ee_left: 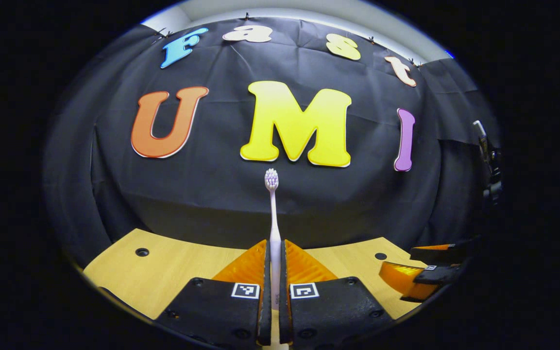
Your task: Put the toothbrush and toothpaste on the desktop into the cup, then pick up the cup and place it on the coaster on the desktop.
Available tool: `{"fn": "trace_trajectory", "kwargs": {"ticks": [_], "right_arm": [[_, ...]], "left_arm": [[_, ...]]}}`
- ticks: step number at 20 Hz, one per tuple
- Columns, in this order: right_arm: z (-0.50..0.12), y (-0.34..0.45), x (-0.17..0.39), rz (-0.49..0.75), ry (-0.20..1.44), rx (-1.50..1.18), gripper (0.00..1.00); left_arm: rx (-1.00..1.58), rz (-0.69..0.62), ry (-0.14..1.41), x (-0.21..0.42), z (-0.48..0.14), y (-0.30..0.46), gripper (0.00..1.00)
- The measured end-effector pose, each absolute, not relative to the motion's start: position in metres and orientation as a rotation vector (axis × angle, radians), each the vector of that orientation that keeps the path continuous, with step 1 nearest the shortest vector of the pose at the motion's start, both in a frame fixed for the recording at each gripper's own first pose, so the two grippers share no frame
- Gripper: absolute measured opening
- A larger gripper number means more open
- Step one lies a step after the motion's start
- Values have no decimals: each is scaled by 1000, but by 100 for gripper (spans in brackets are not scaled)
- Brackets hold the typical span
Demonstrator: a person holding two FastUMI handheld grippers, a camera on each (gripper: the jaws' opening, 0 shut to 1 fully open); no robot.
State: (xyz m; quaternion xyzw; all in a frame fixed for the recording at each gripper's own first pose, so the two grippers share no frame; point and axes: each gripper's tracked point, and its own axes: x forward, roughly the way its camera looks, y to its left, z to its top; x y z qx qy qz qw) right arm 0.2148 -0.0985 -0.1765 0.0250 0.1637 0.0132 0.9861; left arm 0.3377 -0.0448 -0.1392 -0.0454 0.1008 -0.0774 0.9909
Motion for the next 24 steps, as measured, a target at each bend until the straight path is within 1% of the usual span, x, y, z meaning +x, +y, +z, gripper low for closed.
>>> {"fn": "trace_trajectory", "kwargs": {"ticks": [4, 5, 8, 12, 14, 18, 20, 21, 22, 23, 24], "right_arm": [[-190, -129, 211, -18, 356, 56, 94], [-194, -134, 211, -27, 362, 60, 92], [-212, -142, 212, -50, 379, 64, 92], [-234, -143, 211, -49, 423, 45, 92], [-238, -146, 210, -53, 436, 35, 92], [-240, -144, 208, -38, 437, -8, 92], [-241, -144, 208, -35, 443, -27, 93], [-239, -143, 208, -33, 440, -28, 92], [-237, -142, 207, -31, 436, -28, 93], [-236, -140, 207, -28, 434, -32, 93], [-236, -137, 206, -23, 434, -37, 93]], "left_arm": [[-147, -185, 157, 368, -157, -68, 9], [-159, -188, 147, 376, -162, -73, 9], [-164, -211, 149, 391, -180, -87, 9], [-127, -230, 179, 397, -208, -103, 9], [-136, -243, 200, 393, -221, -108, 9], [-114, -228, 205, 384, -237, -108, 10], [-114, -243, 214, 377, -241, -110, 14], [-110, -247, 222, 377, -246, -112, 26], [-108, -245, 227, 375, -247, -112, 36], [-112, -243, 232, 374, -248, -111, 66], [-115, -240, 239, 370, -247, -109, 71]]}}
